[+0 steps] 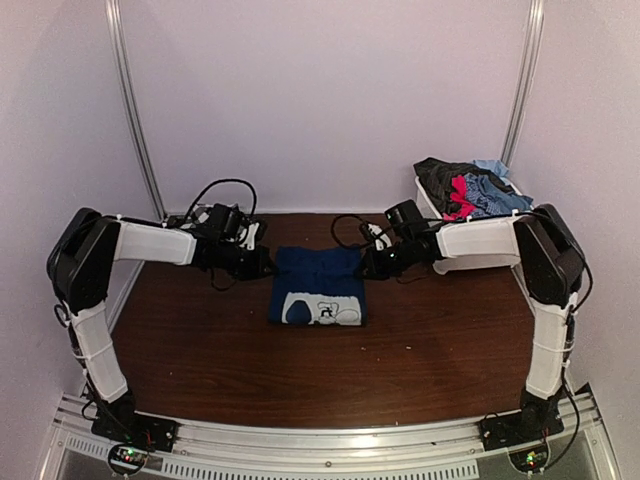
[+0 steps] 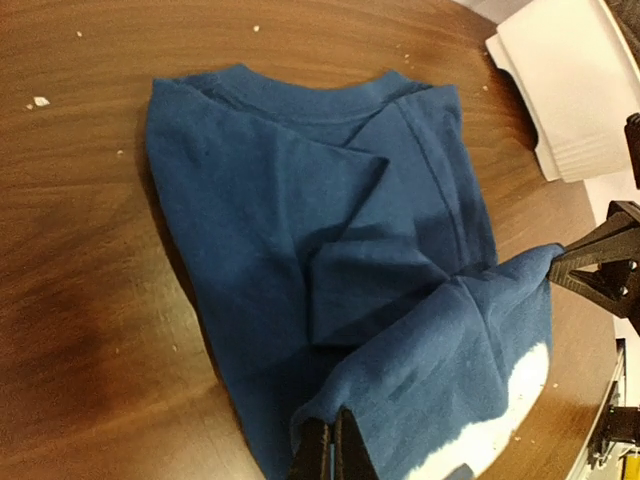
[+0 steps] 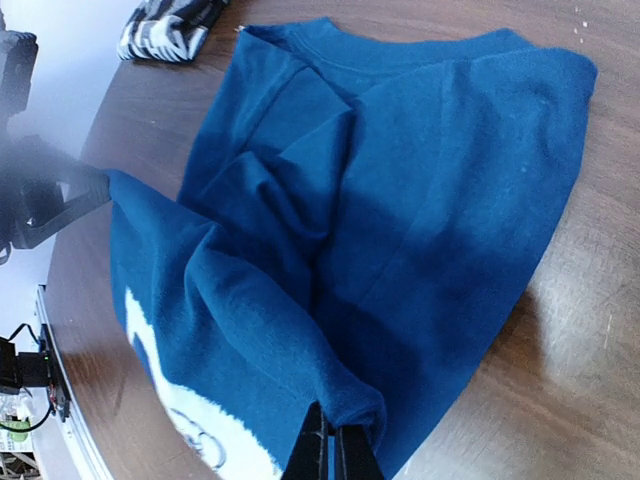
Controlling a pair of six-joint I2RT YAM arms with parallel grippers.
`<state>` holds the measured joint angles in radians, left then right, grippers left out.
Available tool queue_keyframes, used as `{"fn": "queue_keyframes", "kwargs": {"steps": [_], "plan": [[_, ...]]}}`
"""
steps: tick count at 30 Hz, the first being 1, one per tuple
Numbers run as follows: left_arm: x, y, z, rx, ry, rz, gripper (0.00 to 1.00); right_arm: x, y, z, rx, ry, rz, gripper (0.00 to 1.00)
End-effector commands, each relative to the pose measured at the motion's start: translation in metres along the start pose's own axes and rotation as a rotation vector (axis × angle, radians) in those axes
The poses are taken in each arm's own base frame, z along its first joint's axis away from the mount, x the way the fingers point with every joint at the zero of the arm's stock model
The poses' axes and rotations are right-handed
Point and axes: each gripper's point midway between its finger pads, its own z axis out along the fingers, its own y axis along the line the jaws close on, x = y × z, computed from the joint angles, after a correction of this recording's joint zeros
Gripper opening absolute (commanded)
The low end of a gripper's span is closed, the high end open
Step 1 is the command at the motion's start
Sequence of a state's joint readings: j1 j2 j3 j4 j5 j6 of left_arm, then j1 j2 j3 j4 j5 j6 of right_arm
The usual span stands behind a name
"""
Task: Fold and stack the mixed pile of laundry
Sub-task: Fold the 2/3-rectangle-folded T-shirt at the center of the board.
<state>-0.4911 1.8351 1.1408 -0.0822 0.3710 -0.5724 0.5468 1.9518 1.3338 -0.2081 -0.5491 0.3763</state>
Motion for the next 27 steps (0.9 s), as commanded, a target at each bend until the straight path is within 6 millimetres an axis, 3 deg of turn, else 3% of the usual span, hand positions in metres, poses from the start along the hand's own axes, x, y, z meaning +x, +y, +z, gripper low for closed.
{"fn": "queue_keyframes", "kwargs": {"steps": [1, 4, 8, 10, 15, 18, 22, 27], "plan": [[0.015, 0.016, 0.044, 0.039, 0.06, 0.015, 0.0, 0.014, -0.033, 0.035, 0.047, 0.074, -0.008, 0.0], [0.034, 0.025, 0.062, 0.05, 0.087, 0.002, 0.0, 0.029, -0.041, 0.047, 0.044, 0.098, 0.009, 0.0], [0.071, 0.028, 0.059, 0.046, 0.136, -0.009, 0.0, 0.057, -0.037, 0.049, 0.022, 0.122, 0.026, 0.0], [0.088, 0.025, 0.048, 0.059, 0.144, -0.021, 0.0, 0.073, -0.028, 0.044, 0.007, 0.134, 0.031, 0.0], [0.12, 0.014, -0.003, 0.061, 0.128, -0.027, 0.0, 0.12, 0.01, 0.015, -0.047, 0.149, 0.069, 0.0], [0.14, 0.008, -0.032, 0.054, 0.128, -0.021, 0.0, 0.133, 0.032, -0.006, -0.081, 0.113, 0.085, 0.0], [0.133, -0.007, -0.066, 0.074, 0.069, 0.02, 0.0, 0.139, 0.051, -0.027, -0.089, 0.088, 0.076, 0.0], [0.119, -0.02, -0.078, 0.085, 0.053, 0.063, 0.0, 0.135, 0.053, -0.039, -0.064, 0.083, 0.065, 0.0]]}}
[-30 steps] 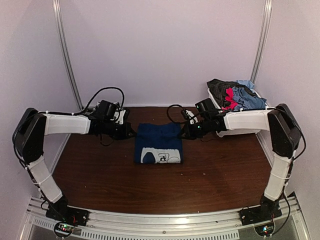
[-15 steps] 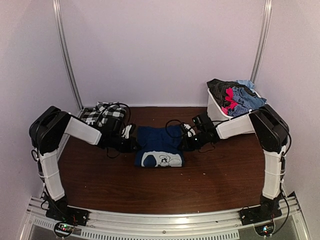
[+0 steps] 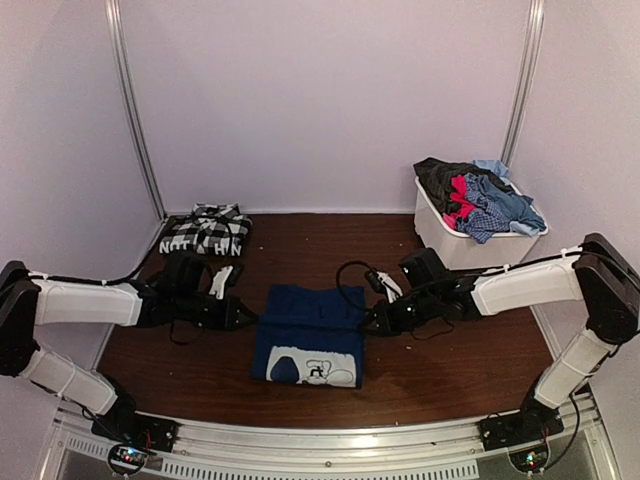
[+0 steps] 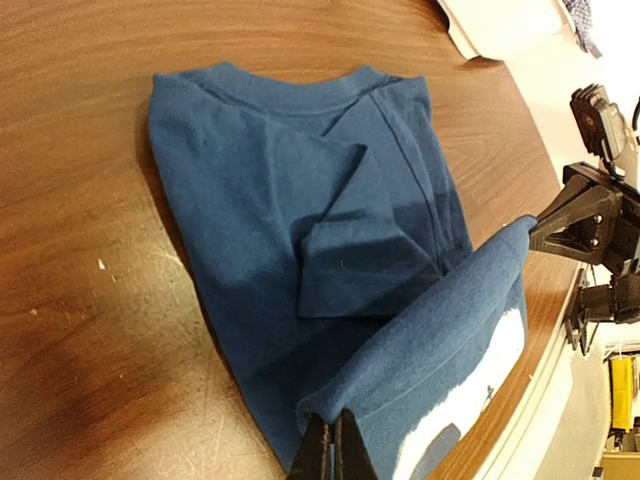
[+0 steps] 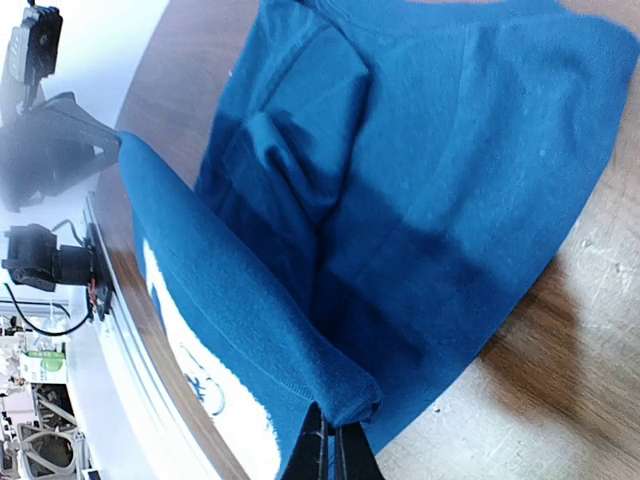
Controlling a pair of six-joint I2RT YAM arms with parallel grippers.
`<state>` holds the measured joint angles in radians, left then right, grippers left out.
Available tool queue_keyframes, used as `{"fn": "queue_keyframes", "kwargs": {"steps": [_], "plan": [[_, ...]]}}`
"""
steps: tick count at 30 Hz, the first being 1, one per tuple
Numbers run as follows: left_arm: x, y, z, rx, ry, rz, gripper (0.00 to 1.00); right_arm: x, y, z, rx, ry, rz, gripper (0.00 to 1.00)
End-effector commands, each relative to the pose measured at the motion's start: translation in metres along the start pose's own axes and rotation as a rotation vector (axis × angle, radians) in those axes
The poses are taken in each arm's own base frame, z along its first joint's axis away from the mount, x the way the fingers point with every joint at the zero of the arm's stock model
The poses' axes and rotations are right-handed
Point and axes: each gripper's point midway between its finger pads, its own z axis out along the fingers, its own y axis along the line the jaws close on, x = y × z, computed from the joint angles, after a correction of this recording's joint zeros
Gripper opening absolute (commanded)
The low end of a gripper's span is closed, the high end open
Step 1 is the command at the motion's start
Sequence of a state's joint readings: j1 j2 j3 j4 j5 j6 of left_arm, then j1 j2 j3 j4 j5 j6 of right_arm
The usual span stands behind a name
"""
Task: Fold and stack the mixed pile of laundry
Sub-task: Fold the 2/3-rectangle-folded T-shirt at the center of the board.
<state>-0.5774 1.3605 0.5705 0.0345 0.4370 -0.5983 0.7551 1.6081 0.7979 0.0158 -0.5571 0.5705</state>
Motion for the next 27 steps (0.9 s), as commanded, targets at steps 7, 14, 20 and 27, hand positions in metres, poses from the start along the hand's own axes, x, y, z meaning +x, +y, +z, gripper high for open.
{"fn": "queue_keyframes", "kwargs": {"steps": [7, 14, 20, 27], "plan": [[-0.03, -0.011, -0.006, -0.012, -0.043, 0.039, 0.0, -0.014, -0.003, -0.016, 0.086, -0.03, 0.0, 0.0], [-0.048, -0.017, -0.011, -0.032, -0.061, 0.068, 0.0, -0.033, 0.005, -0.026, 0.081, -0.057, -0.014, 0.0], [-0.078, -0.025, -0.013, -0.029, -0.107, 0.086, 0.0, -0.06, 0.009, -0.038, 0.075, -0.079, -0.03, 0.0], [-0.119, -0.017, 0.009, -0.011, -0.134, 0.094, 0.0, -0.097, -0.008, -0.042, 0.095, -0.109, -0.031, 0.0]]}}
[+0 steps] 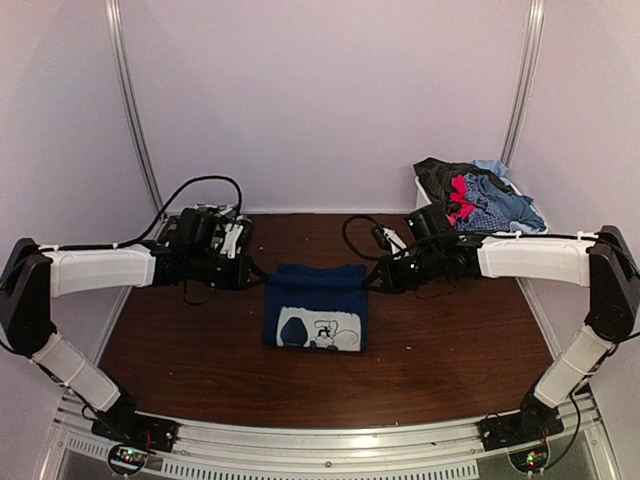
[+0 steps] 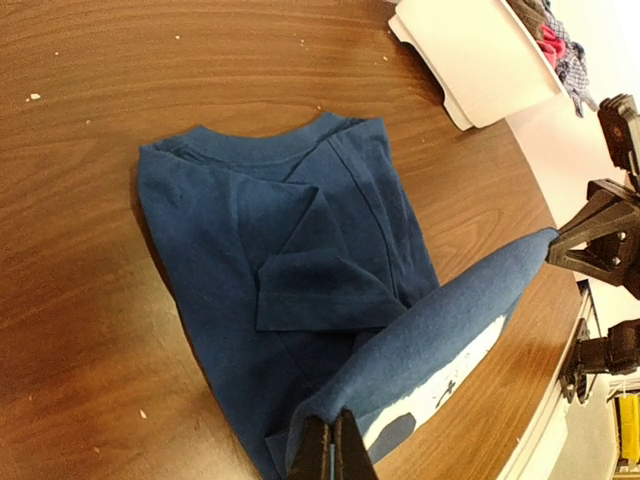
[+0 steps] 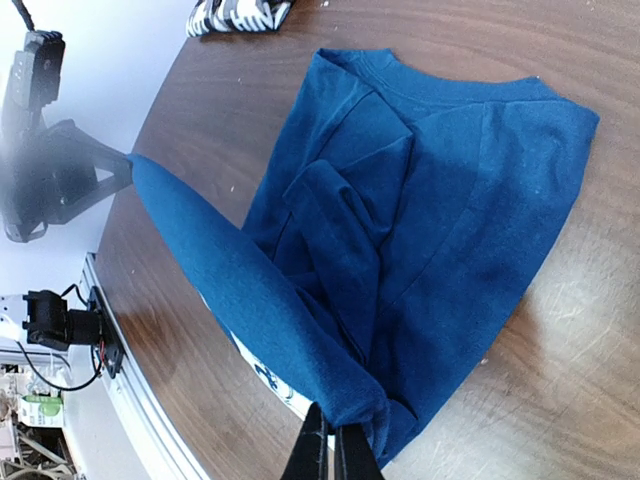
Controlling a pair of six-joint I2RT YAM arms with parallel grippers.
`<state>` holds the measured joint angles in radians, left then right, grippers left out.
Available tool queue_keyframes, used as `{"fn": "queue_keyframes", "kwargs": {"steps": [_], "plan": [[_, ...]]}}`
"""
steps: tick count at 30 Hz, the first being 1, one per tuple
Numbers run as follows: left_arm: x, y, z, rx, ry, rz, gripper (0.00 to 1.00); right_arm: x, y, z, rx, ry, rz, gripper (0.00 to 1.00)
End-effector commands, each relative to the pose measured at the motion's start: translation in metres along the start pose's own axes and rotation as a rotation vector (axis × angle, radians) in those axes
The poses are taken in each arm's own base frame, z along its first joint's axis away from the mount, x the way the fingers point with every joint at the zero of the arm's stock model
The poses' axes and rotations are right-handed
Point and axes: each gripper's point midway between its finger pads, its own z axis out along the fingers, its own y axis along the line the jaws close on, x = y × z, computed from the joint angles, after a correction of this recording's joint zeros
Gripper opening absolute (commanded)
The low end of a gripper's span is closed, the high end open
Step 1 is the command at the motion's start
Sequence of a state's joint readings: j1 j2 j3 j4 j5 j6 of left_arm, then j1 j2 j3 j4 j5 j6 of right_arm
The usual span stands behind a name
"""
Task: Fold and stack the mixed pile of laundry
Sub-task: Fold the 2/3-rectangle-folded T-shirt at the center of the board, then move the square-folded T-shirt to the center of the board.
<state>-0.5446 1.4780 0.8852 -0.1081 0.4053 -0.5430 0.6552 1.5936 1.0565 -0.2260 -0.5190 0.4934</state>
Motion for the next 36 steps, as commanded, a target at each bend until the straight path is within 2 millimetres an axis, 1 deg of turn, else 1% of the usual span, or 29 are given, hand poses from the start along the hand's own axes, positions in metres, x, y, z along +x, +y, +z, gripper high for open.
{"fn": "queue_keyframes", "kwargs": {"steps": [1, 2, 4, 9, 11, 12, 13, 15, 17, 19, 20, 22, 25, 28, 30, 32, 34, 35, 36], "plan": [[-0.037, 0.011, 0.019, 0.011, -0.058, 0.031, 0.0, -0.023, -0.024, 0.002, 0.038, -0.011, 0.0, 0.0], [-0.041, 0.016, 0.026, 0.01, -0.055, 0.024, 0.0, -0.03, -0.031, 0.006, 0.042, -0.02, 0.001, 0.0], [-0.041, 0.029, 0.044, 0.023, -0.025, -0.001, 0.0, -0.035, -0.044, 0.018, 0.042, -0.005, 0.009, 0.0], [-0.029, 0.053, 0.087, 0.024, 0.06, -0.057, 0.0, -0.032, -0.075, 0.058, 0.045, 0.061, 0.032, 0.0], [-0.028, 0.061, 0.103, 0.028, 0.068, -0.066, 0.0, -0.028, -0.086, 0.072, 0.057, 0.088, 0.042, 0.0], [-0.025, 0.065, 0.109, 0.02, 0.082, -0.078, 0.0, -0.025, -0.092, 0.077, 0.069, 0.107, 0.047, 0.0], [-0.015, 0.072, 0.115, 0.005, 0.117, -0.097, 0.0, -0.022, -0.097, 0.081, 0.08, 0.123, 0.052, 0.0], [0.003, 0.079, 0.118, -0.006, 0.169, -0.131, 0.0, -0.01, -0.107, 0.087, 0.099, 0.163, 0.061, 0.0], [0.025, 0.08, 0.115, -0.007, 0.209, -0.154, 0.0, 0.003, -0.111, 0.09, 0.097, 0.189, 0.073, 0.0], [0.053, 0.081, 0.109, -0.026, 0.254, -0.154, 0.0, 0.019, -0.113, 0.09, 0.096, 0.212, 0.087, 0.0], [0.071, 0.08, 0.105, -0.034, 0.279, -0.155, 0.0, 0.034, -0.114, 0.089, 0.095, 0.23, 0.098, 0.0], [0.104, 0.076, 0.095, -0.042, 0.327, -0.156, 0.0, 0.056, -0.11, 0.085, 0.084, 0.243, 0.111, 0.0], [0.143, 0.065, 0.077, -0.048, 0.357, -0.128, 0.0, 0.094, -0.092, 0.075, 0.06, 0.271, 0.111, 0.0], [0.174, 0.046, 0.053, -0.028, 0.364, -0.105, 0.0, 0.138, -0.064, 0.059, 0.024, 0.301, 0.113, 0.0], [0.188, 0.035, 0.039, -0.012, 0.361, -0.104, 0.0, 0.164, -0.046, 0.047, -0.004, 0.308, 0.122, 0.0], [0.191, 0.019, 0.025, 0.023, 0.338, -0.083, 0.0, 0.183, -0.033, 0.036, -0.021, 0.308, 0.133, 0.0], [0.195, 0.01, 0.013, 0.026, 0.34, -0.057, 0.0, 0.189, -0.023, 0.022, -0.037, 0.291, 0.15, 0.01], [0.192, 0.006, 0.007, 0.024, 0.334, -0.045, 0.04, 0.19, -0.021, 0.015, -0.038, 0.285, 0.158, 0.07], [0.187, 0.002, 0.0, 0.021, 0.323, -0.031, 0.13, 0.189, -0.018, 0.007, -0.041, 0.271, 0.157, 0.14]]}}
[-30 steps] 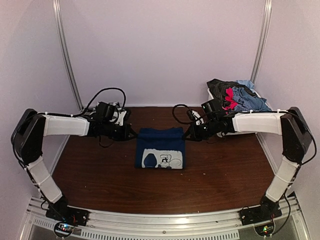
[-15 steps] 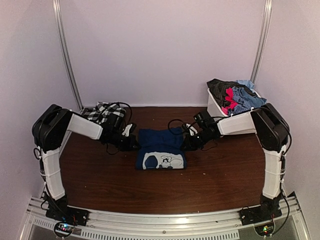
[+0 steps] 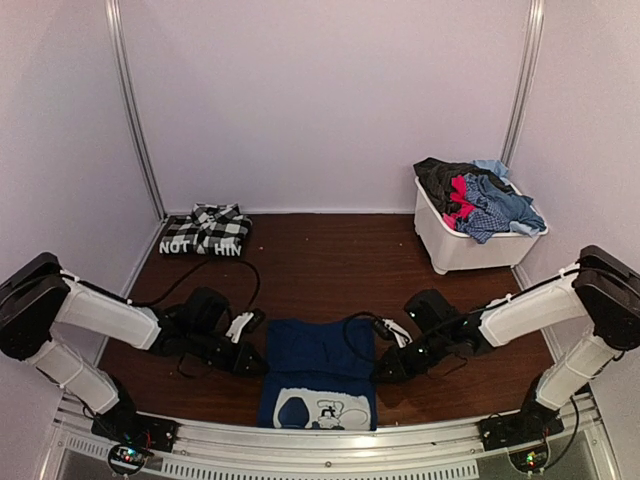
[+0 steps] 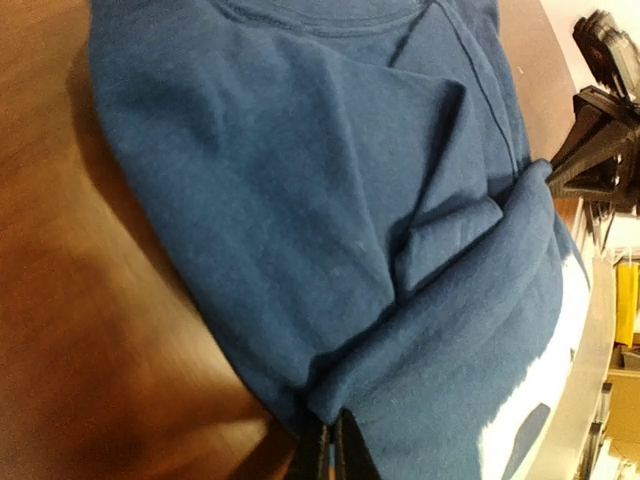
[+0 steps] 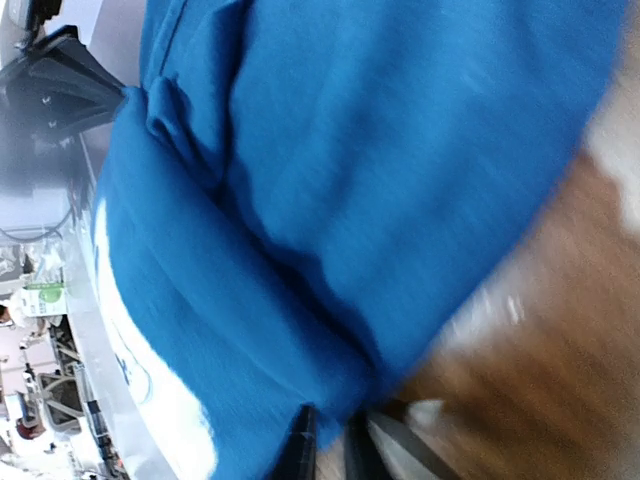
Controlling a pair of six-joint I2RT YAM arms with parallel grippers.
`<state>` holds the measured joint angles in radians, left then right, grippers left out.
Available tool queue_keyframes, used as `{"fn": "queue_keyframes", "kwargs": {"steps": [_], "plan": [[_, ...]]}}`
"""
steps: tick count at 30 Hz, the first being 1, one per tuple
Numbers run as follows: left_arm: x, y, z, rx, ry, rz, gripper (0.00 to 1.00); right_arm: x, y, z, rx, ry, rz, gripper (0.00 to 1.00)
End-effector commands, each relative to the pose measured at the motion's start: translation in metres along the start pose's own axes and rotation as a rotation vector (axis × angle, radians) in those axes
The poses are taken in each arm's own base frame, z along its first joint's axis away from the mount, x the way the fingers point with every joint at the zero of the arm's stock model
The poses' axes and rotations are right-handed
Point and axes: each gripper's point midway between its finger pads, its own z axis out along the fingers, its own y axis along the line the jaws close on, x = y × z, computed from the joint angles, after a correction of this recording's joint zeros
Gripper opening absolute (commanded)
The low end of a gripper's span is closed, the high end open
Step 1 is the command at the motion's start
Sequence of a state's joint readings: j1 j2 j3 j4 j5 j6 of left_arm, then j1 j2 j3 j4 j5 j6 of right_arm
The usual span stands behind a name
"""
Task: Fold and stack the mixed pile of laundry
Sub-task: Move the square-folded T-shirt to the center of the board, then adjust the square-folded T-shirt at the center of the board.
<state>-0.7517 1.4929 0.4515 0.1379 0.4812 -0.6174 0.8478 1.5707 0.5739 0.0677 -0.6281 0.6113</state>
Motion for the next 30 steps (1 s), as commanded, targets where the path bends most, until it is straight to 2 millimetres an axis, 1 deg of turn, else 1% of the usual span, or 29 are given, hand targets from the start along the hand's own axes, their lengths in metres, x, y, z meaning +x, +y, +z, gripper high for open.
{"fn": "queue_keyframes", "kwargs": {"steps": [1, 2, 3, 4, 5, 6, 7, 8, 9, 11, 13, 15, 17, 18, 19, 21, 22, 24, 25, 28, 30], "plan": [[0.003, -0.002, -0.028, -0.09, -0.018, 0.004, 0.26, 0.01, -0.001, -0.025, 0.035, -0.051, 0.091, 0.21], [-0.007, -0.007, -0.039, -0.111, -0.053, 0.034, 0.4, 0.009, 0.003, -0.034, 0.042, -0.064, 0.073, 0.27], [-0.02, -0.013, -0.052, -0.133, -0.104, 0.072, 0.53, 0.002, 0.008, -0.044, 0.054, -0.091, 0.045, 0.37], [-0.032, -0.019, -0.066, -0.154, -0.15, 0.109, 0.63, -0.003, 0.012, -0.054, 0.059, -0.113, 0.018, 0.41], [-0.046, -0.028, -0.079, -0.164, -0.199, 0.163, 0.7, -0.017, 0.019, -0.067, 0.055, -0.157, -0.013, 0.49], [-0.058, -0.036, -0.09, -0.168, -0.247, 0.212, 0.73, -0.028, 0.024, -0.077, 0.052, -0.193, -0.038, 0.54], [-0.069, -0.043, -0.096, -0.159, -0.304, 0.235, 0.75, -0.04, 0.027, -0.086, 0.048, -0.221, -0.068, 0.56], [-0.076, -0.05, -0.099, -0.141, -0.34, 0.268, 0.83, -0.052, 0.029, -0.092, 0.044, -0.243, -0.094, 0.57], [-0.081, -0.054, -0.102, -0.143, -0.364, 0.299, 0.85, -0.063, 0.031, -0.095, 0.037, -0.253, -0.12, 0.57], [-0.087, -0.07, -0.103, -0.152, -0.378, 0.469, 0.85, -0.086, 0.033, -0.095, 0.031, -0.256, -0.166, 0.55], [-0.093, -0.085, -0.103, -0.17, -0.368, 0.621, 0.84, -0.106, 0.043, -0.087, -0.019, -0.237, -0.202, 0.53], [-0.097, -0.097, -0.103, -0.21, -0.336, 0.75, 0.81, -0.12, 0.051, -0.076, -0.083, -0.2, -0.224, 0.5], [-0.094, -0.114, -0.098, -0.217, -0.305, 0.933, 0.8, -0.129, 0.058, -0.067, -0.158, -0.168, -0.241, 0.48], [-0.087, -0.119, -0.09, -0.214, -0.276, 1.027, 0.8, -0.133, 0.055, -0.061, -0.178, -0.151, -0.237, 0.48], [-0.082, -0.119, -0.083, -0.215, -0.244, 1.096, 0.8, -0.139, 0.054, -0.058, -0.195, -0.143, -0.238, 0.47], [-0.075, -0.109, -0.065, -0.227, -0.14, 1.17, 0.78, -0.148, 0.057, -0.053, -0.243, -0.108, -0.254, 0.46], [-0.069, -0.107, -0.054, -0.213, -0.095, 1.188, 0.75, -0.158, 0.062, -0.051, -0.261, -0.106, -0.27, 0.44], [-0.057, -0.108, -0.031, -0.175, -0.026, 1.241, 0.69, -0.169, 0.063, -0.041, -0.293, -0.074, -0.273, 0.41], [-0.054, -0.109, -0.023, -0.166, -0.011, 1.266, 0.68, -0.172, 0.062, -0.035, -0.308, -0.051, -0.264, 0.38], [-0.057, -0.113, -0.008, -0.146, -0.004, 1.317, 0.65, -0.178, 0.065, -0.018, -0.385, -0.028, -0.232, 0.3], [-0.056, -0.116, 0.0, -0.114, 0.009, 1.336, 0.61, -0.183, 0.068, -0.007, -0.404, -0.027, -0.23, 0.27]]}}
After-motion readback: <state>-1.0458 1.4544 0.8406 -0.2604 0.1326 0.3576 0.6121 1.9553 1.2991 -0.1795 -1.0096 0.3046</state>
